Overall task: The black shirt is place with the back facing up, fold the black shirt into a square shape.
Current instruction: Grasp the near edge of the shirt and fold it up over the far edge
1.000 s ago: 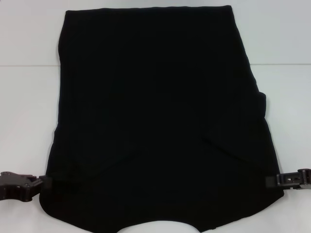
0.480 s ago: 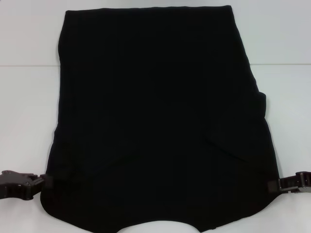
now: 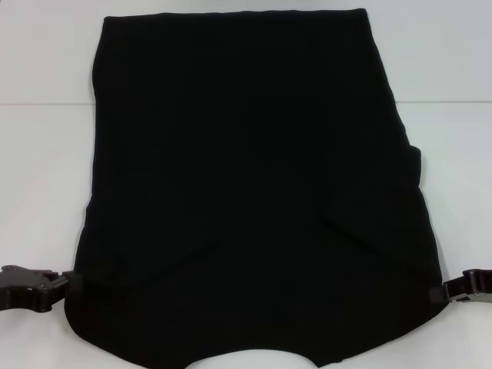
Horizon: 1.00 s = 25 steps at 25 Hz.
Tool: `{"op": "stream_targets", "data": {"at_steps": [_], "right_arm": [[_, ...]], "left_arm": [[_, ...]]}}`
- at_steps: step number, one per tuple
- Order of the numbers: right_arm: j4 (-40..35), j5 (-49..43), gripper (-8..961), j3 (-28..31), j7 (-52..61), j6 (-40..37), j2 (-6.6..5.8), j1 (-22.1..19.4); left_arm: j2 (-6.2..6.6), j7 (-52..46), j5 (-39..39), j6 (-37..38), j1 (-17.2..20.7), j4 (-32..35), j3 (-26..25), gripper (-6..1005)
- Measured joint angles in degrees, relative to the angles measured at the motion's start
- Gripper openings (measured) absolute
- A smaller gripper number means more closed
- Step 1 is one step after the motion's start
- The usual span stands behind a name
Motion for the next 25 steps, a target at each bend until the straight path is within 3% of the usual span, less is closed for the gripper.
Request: {"op": "stream_targets", "data": {"at_steps": [3,6,16,25], "right_arm": [[0.0,0.06,67,1.0,-0.93,0.04,-0.02,-0.7],[0.0,0.13,67,3.83,-3.14,-0.9,-0.11,-1.72],[-3.34,0.01,68,11.53,-11.26,-7.9,-0.43,-7.59],[-4.29,0.0,68,14.14,-18.9,-12.56,-0.69,-14.04]], "left_arm": [[0.11,-0.82,-0.37,0.19,-0.05,0.0,-0.2,22],[0.24,-2.07,-0.71,1.96,-0.05,0.12,-1.56,22],[1.27,-2.38,-1.53,14.93,1.58,-0.07,-11.59,23],[0.95,-1.52,-0.62,20.86,5.43,0.3,-12.64,21]]}}
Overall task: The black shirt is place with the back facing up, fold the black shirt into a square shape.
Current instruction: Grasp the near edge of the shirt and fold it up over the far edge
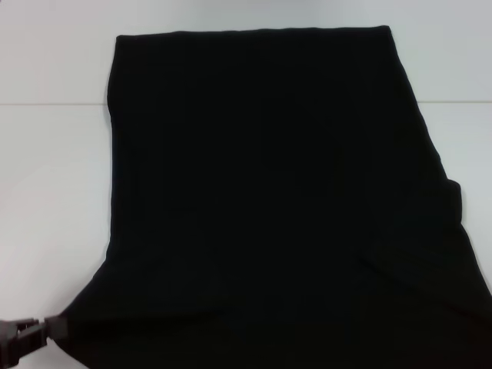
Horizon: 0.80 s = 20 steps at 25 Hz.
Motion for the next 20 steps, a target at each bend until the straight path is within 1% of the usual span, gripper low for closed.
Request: {"op": "stream_targets", "data": {"at_steps": [4,7,9,11,14,15,16,17,20], "right_arm": [[-0.05,0.0,69,2.21,-2.7,-2.57,-0.46,-2.23],[-0.05,0.0,69,3.28,-3.72,-3.86,-0.71,-3.5],[-0.05,0.0,69,4.11,-4.09,-4.23,-0.83,-3.71],[-0.05,-0.01,69,4.84,-4.11,-4.29,-0.92,-3.22],[-0.02,0.01,69,6.02,-3.57,-4.25,-0.95,-0.67],[0.04,-0.01,69,6.54,-3.39,-4.2,-0.95,0.37],[0.09,0.0,69,7.11,-3.13,-4.05,-0.96,1.63],[0.15,0.01,69,7.63,-2.7,-3.9,-0.97,2.99],[0.16,0.02,70,8.74,-1.01,-2.35,-0.98,7.08]], "left_arm": [[-0.32,0.87,0.48,3.64,1.17,0.16,-0.12,22],[-0.57,0.99,0.54,4.59,1.62,0.14,-0.15,23],[-0.61,0.93,0.37,4.63,1.47,-0.14,-0.19,23],[-0.34,0.65,-0.1,4.18,0.18,-0.85,-0.24,23],[0.66,-0.38,-1.21,2.35,-3.2,-3.01,-0.25,24],[1.64,-1.28,-1.97,0.5,-5.81,-4.95,-0.28,24],[2.03,-1.58,-2.1,-0.25,-6.72,-5.63,-0.3,24],[2.69,-2.07,-2.42,-1.52,-8.2,-6.98,-0.29,24],[5.2,-3.04,-2.61,-6.15,-13.36,-12.61,-0.16,24]]}}
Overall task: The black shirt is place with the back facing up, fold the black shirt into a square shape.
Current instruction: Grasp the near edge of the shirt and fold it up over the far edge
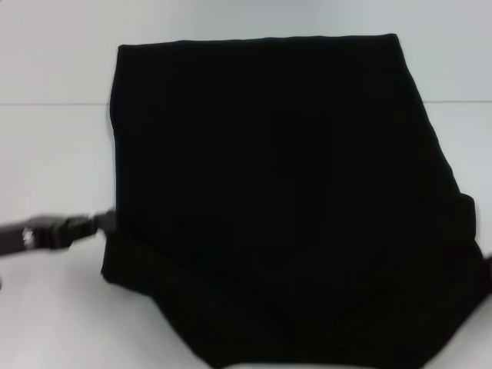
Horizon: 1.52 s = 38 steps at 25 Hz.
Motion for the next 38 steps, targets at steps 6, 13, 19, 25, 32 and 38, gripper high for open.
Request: {"op": "stream_targets", "data": {"at_steps": [6,13,19,25,32,38], "right_arm": [[0.51,-0.02,70,-0.24,4.16,8.86,-0.53,8.07],[4.22,-0.02,71,-2.12,6.58,22.8,-1.13,16.27],[8.65,-0.01,71,-6.32,6.64,36.77,-0.61,21.9],[11.73,0.41,71,-7.53,6.6,45.42,-0.55,24.9],[17.04,0.43,72,-7.71,4.96,54.27,1.09,25.92],[18.45,0.43,72,-7.74,2.94,60.32,3.66,26.09]], "left_arm": [[2.92,-1.18,-0.11,-13.84,-8.82,-7.65,0.35,24],[3.88,-1.73,-0.39,-28.93,-15.35,-11.08,0.44,23],[4.13,-1.26,-2.73,-38.67,-19.04,-12.56,0.56,24],[4.19,-0.47,-4.89,-46.12,-21.41,-14.66,2.84,23],[1.58,1.96,-6.37,-57.41,-21.55,-17.9,6.4,24],[-0.21,4.27,-6.58,-61.15,-21.29,-18.37,6.52,23]]}}
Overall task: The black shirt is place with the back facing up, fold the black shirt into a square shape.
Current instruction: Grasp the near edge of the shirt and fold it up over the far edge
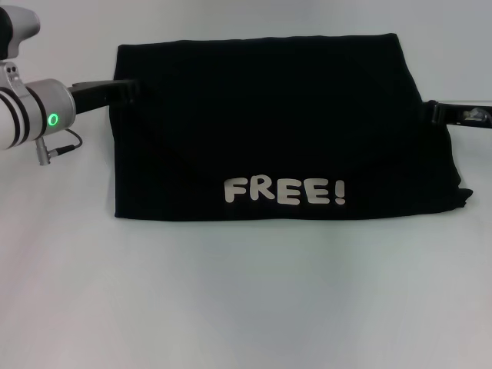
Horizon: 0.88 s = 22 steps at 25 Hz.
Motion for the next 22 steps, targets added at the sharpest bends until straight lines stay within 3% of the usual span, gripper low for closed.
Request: {"op": "stream_targets", "data": {"at_steps": [8,14,22], "right_arm": [[-0.28,-0.01,73,0.07,-0.6,1.33,1.03,-0.27],[-1.43,-0.24,73,-0.14,-1.19,-0.32,1.1,-0.47],[-4.84,-0.21,343,-0.07,-0.8,-2.47,1.1,-0.65]], "left_arm": [[-0.22,0.7,0.0,-1.16,0.0,-0.42,0.21,21],[-0.38,1.37,0.01,-2.49,0.04,-0.38,0.21,186],[-0.37,0.06,-0.11,-2.31,0.36,2.05,0.01,474]]}}
